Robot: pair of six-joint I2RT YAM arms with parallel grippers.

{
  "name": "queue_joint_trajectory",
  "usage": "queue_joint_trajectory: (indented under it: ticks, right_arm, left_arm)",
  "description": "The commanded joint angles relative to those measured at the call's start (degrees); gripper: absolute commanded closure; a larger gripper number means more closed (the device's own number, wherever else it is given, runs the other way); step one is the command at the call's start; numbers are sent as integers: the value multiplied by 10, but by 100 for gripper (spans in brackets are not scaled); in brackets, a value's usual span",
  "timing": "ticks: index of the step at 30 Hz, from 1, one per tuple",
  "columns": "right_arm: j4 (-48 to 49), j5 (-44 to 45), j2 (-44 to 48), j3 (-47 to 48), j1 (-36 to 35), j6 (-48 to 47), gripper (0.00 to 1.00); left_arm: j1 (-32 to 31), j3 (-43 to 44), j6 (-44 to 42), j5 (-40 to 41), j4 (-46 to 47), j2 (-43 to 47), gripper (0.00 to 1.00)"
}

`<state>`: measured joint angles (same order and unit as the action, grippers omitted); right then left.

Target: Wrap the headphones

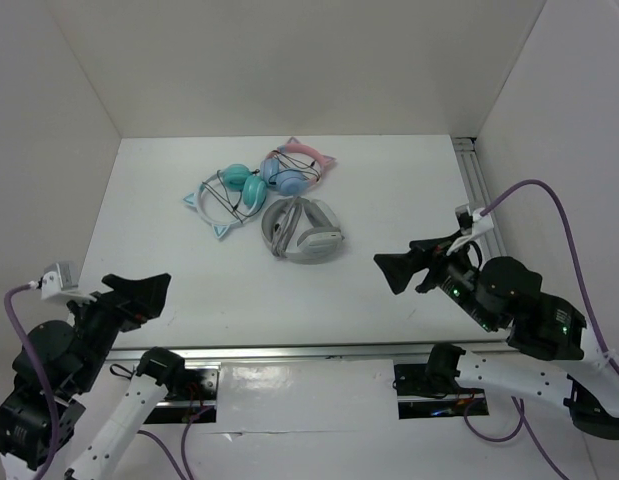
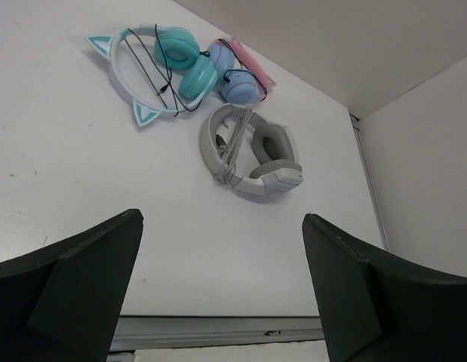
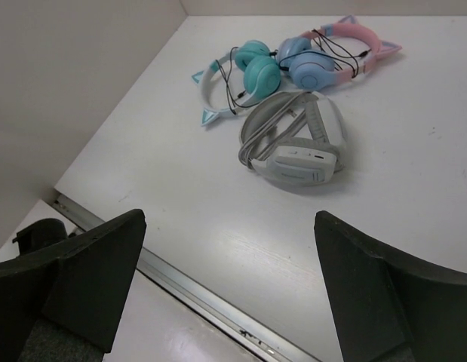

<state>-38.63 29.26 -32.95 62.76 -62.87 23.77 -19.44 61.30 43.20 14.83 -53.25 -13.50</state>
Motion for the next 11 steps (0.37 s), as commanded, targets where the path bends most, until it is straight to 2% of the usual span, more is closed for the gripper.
queue_joint_trajectory:
  ticks: [1,11]
  right_arm:
    - [-72,12,3,29,-5,10,0]
    - [-84,34,-2,34,-5,5,0]
  left_arm:
    - [-2,-12,-22,-1,-30,29,0]
    - [-2,-17,-27,-6,-61,49,0]
